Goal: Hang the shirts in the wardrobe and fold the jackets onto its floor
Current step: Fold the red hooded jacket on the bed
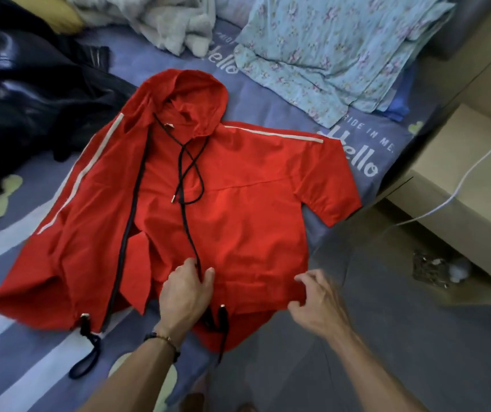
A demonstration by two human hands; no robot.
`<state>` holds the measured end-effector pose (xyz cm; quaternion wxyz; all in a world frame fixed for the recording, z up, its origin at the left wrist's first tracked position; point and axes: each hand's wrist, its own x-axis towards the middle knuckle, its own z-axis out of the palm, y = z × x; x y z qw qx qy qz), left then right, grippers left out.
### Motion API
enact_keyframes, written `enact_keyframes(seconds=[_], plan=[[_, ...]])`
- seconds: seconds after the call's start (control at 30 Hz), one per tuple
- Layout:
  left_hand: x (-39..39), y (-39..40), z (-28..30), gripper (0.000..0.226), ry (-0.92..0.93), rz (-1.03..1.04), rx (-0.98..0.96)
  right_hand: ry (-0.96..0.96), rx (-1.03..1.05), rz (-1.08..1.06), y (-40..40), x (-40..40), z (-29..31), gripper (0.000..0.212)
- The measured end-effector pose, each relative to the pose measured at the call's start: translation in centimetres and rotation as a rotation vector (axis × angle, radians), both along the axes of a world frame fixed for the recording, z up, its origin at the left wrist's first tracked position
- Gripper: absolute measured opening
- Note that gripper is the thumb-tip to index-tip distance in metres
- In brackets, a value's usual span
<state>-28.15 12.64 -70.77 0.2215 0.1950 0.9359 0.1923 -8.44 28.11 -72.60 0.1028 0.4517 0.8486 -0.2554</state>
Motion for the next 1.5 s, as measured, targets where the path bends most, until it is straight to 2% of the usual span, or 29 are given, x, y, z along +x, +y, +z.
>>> enact_keyframes(seconds=[0.07, 0.17, 0.2, 0.27, 0.33, 0.37, 0.4, 0.47, 0.53, 0.6, 0.67, 0.7, 0.77, 0.8, 0.83, 0.87, 0.93, 0.97, 1.03, 1.1, 1.13, 1.17, 1.2, 1.27, 1.33, 1.4, 1.5], plan=[[-0.4, -1.4, 1.6, 0.023, 0.129, 0.018, 0.136, 0.094, -0.010, -0.012, -1.5, -2.7, 1.0, 0.068], [-2.7, -4.7, 2.8, 0.009, 0.310, 0.062, 0.246, 0.256, 0.008, 0.016, -5.0, -8.2, 2.5, 0.051], [-4.0, -6.0, 2.8, 0.012, 0.365, 0.066, 0.234, 0.305, -0.002, 0.029, -6.4, -10.4, 2.9, 0.044], [-6.7, -8.9, 2.2, 0.037, 0.381, 0.092, 0.086, 0.387, -0.056, 0.072, -9.3, -14.8, 3.8, 0.037], [-8.7, -10.8, 1.7, 0.083, 0.207, 0.109, -0.185, 0.415, -0.140, 0.091, -11.3, -18.4, 4.4, 0.038], [-9.7, -11.8, 1.4, 0.097, 0.120, 0.112, -0.279, 0.408, -0.177, 0.116, -12.4, -20.2, 4.4, 0.041], [-10.5, -12.7, 0.9, 0.099, 0.057, 0.109, -0.305, 0.380, -0.192, 0.149, -13.3, -21.9, 4.2, 0.045], [-12.0, -13.9, -0.8, 0.077, 0.048, 0.026, -0.207, 0.311, -0.122, 0.176, -14.4, -24.6, 3.5, 0.054], [-13.3, -14.9, -1.5, 0.054, 0.027, -0.078, 0.009, 0.223, -0.092, 0.142, -15.0, -27.1, 3.0, 0.053], [-14.3, -15.0, -1.0, 0.027, -0.113, -0.093, 0.273, 0.126, -0.272, 0.012, -15.0, -29.0, 2.4, 0.065], [-15.5, -14.3, 0.8, 0.005, -0.299, -0.096, 0.483, 0.132, -0.495, -0.210, -15.1, -30.7, 2.3, 0.079], [-16.2, -13.8, 1.9, 0.007, -0.438, -0.091, 0.573, 0.168, -0.545, -0.318, -15.0, -31.2, 2.1, 0.067], [-17.1, -12.9, 3.1, 0.019, -0.789, 0.073, 0.678, 0.252, -0.489, -0.406, -14.1, -31.0, 2.1, 0.019], [-17.2, -12.7, 3.1, 0.021, -0.926, 0.200, 0.686, 0.271, -0.429, -0.439, -13.2, -30.5, 2.1, 0.006], [-17.2, -12.7, 2.5, 0.018, -0.966, 0.312, 0.653, 0.285, -0.387, -0.490, -12.3, -29.8, 2.5, 0.007], [-17.1, -13.0, 1.4, 0.013, -0.835, 0.318, 0.555, 0.299, -0.329, -0.565, -11.1, -29.0, 2.6, 0.014], [-16.6, -14.5, -1.2, 0.004, -0.463, 0.115, 0.249, 0.315, -0.192, -0.709, -9.0, -27.1, 2.4, 0.025], [-15.9, -15.1, -2.0, 0.015, -0.409, 0.006, 0.171, 0.312, -0.175, -0.762, -8.1, -26.0, 2.1, 0.032], [-13.8, -15.4, -3.3, 0.053, -0.427, -0.176, 0.096, 0.326, -0.262, -0.803, -7.2, -24.3, 1.7, 0.042], [-11.7, -14.7, -4.0, 0.093, -0.367, -0.212, 0.051, 0.304, -0.358, -0.722, -7.9, -22.9, 1.8, 0.047], [-11.1, -14.1, -4.6, 0.099, -0.321, -0.203, 0.047, 0.277, -0.391, -0.634, -8.5, -22.1, 1.6, 0.046], [-10.3, -13.4, -5.0, 0.093, -0.281, -0.176, 0.099, 0.248, -0.428, -0.559, -9.1, -21.2, 1.4, 0.040], [-9.8, -12.5, -5.5, 0.077, -0.300, -0.095, 0.225, 0.230, -0.472, -0.507, -9.8, -20.4, 1.2, 0.030], [-9.1, -10.4, -5.1, 0.039, -0.431, 0.149, 0.515, 0.230, -0.501, -0.465, -10.3, -18.5, 0.5, 0.013], [-9.2, -9.5, -4.0, 0.019, -0.567, 0.359, 0.628, 0.245, -0.429, -0.436, -10.2, -17.3, 0.4, 0.001], [-9.9, -10.3, -2.4, 0.017, -0.484, 0.446, 0.602, 0.250, -0.295, -0.391, -9.8, -16.4, 0.6, 0.008], [-10.9, -14.4, 0.0, 0.026, -0.322, 0.405, 0.372, 0.191, -0.217, -0.336, -9.9, -15.3, 1.6, 0.010]])
